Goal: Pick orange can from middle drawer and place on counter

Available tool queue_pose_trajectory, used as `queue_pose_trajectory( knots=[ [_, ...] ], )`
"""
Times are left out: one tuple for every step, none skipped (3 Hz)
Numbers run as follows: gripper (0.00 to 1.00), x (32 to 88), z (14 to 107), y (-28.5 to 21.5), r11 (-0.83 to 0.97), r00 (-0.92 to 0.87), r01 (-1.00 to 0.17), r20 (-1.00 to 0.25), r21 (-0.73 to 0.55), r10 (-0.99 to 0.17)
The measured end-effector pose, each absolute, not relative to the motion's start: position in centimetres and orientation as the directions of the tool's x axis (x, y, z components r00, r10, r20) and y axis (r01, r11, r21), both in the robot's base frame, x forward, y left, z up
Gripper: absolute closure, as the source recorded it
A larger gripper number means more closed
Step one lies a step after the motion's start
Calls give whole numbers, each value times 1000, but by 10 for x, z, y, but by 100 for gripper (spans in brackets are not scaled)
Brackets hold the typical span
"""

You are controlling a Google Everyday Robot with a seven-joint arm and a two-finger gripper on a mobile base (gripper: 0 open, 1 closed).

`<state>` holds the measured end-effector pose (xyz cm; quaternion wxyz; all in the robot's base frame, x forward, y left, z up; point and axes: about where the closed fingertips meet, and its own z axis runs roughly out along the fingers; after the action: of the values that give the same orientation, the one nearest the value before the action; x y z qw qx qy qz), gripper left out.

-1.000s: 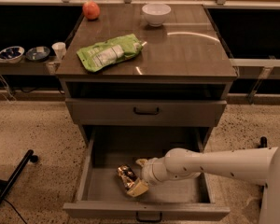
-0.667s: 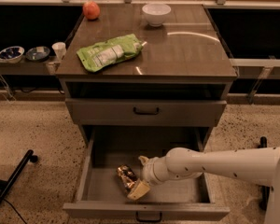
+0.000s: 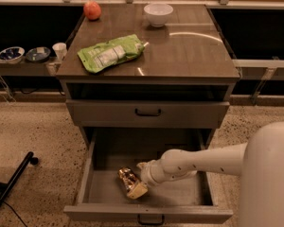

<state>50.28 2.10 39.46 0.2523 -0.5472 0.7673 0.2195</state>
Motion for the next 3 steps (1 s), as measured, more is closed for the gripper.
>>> queue_pose_trajectory(
  knots=[
    [28, 513, 367, 15, 347, -320, -934, -622, 82, -715],
    [36, 517, 353, 17, 373, -358, -920, -633, 116, -686],
    [63, 515, 354, 30, 352, -359, -924, -661, 151, -658]
  ],
)
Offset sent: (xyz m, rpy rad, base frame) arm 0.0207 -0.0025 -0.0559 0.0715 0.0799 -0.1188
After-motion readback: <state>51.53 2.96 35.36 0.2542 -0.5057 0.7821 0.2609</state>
